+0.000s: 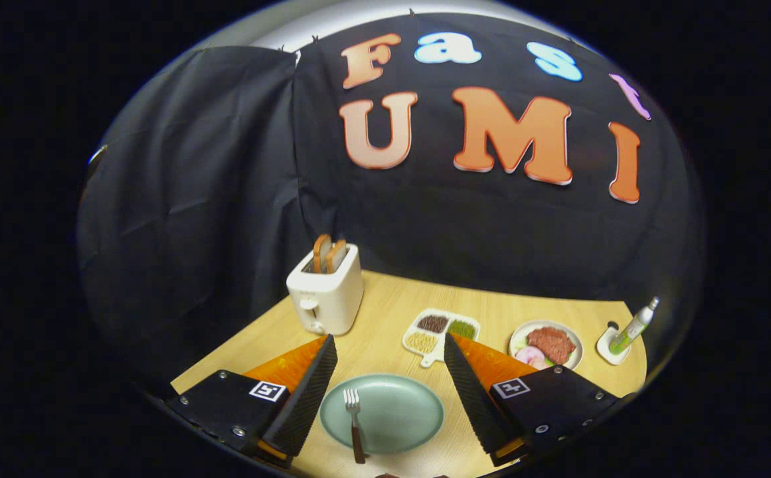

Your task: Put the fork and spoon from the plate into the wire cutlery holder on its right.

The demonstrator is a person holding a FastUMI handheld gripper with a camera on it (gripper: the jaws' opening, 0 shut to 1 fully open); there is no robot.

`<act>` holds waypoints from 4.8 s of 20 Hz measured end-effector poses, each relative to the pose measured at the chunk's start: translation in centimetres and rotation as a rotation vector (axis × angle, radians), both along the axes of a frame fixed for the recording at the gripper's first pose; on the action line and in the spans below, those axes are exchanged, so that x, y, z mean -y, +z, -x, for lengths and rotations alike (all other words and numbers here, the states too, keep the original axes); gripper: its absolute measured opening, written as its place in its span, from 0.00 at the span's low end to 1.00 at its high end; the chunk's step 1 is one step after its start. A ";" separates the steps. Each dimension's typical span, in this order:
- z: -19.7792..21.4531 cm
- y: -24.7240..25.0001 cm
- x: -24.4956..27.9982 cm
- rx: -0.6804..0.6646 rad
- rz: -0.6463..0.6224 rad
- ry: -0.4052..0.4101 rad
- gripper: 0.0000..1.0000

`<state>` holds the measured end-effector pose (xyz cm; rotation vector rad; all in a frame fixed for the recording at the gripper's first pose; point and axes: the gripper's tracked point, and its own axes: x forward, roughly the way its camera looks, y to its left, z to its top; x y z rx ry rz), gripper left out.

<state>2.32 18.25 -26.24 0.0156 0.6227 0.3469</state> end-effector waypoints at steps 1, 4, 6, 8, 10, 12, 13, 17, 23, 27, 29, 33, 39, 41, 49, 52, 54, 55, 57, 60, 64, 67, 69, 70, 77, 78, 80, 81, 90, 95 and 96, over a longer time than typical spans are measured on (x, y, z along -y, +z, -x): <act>0.3 -1.3 -0.5 -0.054 0.015 0.015 0.97; 1.0 -4.1 -1.5 -0.136 0.073 0.070 0.97; 1.5 -6.4 -1.7 -0.187 0.117 0.104 0.97; 2.5 -7.7 -2.5 -0.262 0.146 0.147 0.97; 3.1 -9.8 -2.9 -0.337 0.168 0.177 0.97; 3.6 -11.7 -2.9 -0.396 0.210 0.207 0.94; 3.8 -12.6 -2.8 -0.434 0.231 0.220 0.93; 5.4 -16.1 -3.3 -0.600 0.265 0.254 0.86; 6.6 -20.5 -4.6 -0.767 0.357 0.299 0.64; 7.1 -21.4 -5.0 -0.823 0.394 0.292 0.36; 8.0 -21.4 -4.8 -0.845 0.422 0.278 0.27; 8.3 -21.7 -5.5 -0.912 0.333 0.220 0.07; 7.0 -20.7 -4.8 -0.850 0.217 0.132 0.04; 6.1 -19.3 -3.9 -0.791 0.205 0.108 0.04; 5.9 -14.1 2.5 -0.671 0.169 -0.014 0.03; 6.7 -11.8 6.2 -0.649 0.139 -0.096 0.03; 7.8 -10.8 9.7 -0.642 0.152 -0.160 0.03; 8.6 -10.6 11.5 -0.643 0.158 -0.194 0.03; 10.4 -10.2 15.0 -0.658 0.157 -0.264 0.03; 12.9 -9.8 19.6 -0.683 0.141 -0.364 0.03; 15.9 -9.9 24.1 -0.717 0.162 -0.433 0.03; 17.8 -10.6 26.0 -0.757 0.180 -0.448 0.04; 18.2 -11.0 26.6 -0.768 0.174 -0.456 0.04; 18.3 -11.2 27.0 -0.772 0.174 -0.459 0.04; 18.6 -12.4 27.9 -0.811 0.156 -0.434 0.06; 18.1 -12.3 27.9 -0.804 0.144 -0.432 0.08; 17.2 -11.7 28.4 -0.765 0.129 -0.438 0.09; 16.5 -11.1 28.8 -0.736 0.123 -0.447 0.09; 5.1 2.1 31.4 -0.097 0.052 -0.509 0.17; 2.3 12.1 29.1 0.218 0.002 -0.497 0.45; 2.0 13.8 28.6 0.267 -0.009 -0.490 0.52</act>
